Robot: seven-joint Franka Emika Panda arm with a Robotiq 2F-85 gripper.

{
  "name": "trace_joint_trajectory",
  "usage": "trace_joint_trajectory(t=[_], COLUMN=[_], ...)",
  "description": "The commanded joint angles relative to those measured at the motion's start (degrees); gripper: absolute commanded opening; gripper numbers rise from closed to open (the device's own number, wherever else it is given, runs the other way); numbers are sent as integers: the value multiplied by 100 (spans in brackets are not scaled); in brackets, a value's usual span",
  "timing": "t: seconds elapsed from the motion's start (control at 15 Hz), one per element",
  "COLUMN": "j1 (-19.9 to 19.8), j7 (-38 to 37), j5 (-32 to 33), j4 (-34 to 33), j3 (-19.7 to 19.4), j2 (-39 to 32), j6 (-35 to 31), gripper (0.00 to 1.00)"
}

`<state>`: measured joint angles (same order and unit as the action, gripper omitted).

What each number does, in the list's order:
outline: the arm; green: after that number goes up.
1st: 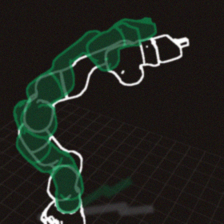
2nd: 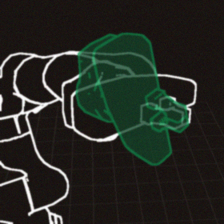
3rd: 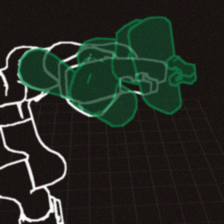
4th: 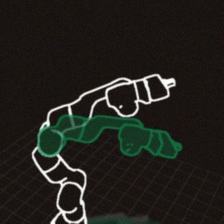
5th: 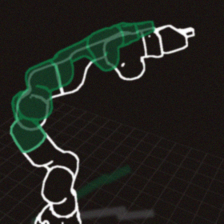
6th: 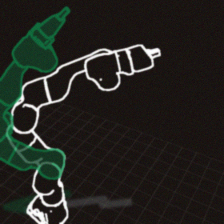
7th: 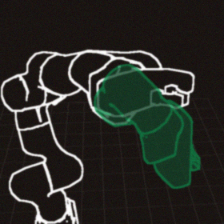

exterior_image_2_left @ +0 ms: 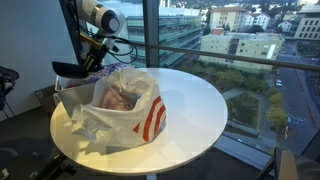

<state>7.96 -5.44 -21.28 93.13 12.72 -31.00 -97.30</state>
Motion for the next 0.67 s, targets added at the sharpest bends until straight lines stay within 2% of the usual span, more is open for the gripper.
trace_joint_trajectory(t=[0.0, 0.27, 0.6], j1=[99, 38, -27], j7=[-357, -643, -818], j5=[-135, -422, -1061], j4=[458, 1329, 2922], j3=[-94, -160, -381], j2=[996, 2074, 3233], j6=[363, 192, -349], gripper=[3, 3, 4])
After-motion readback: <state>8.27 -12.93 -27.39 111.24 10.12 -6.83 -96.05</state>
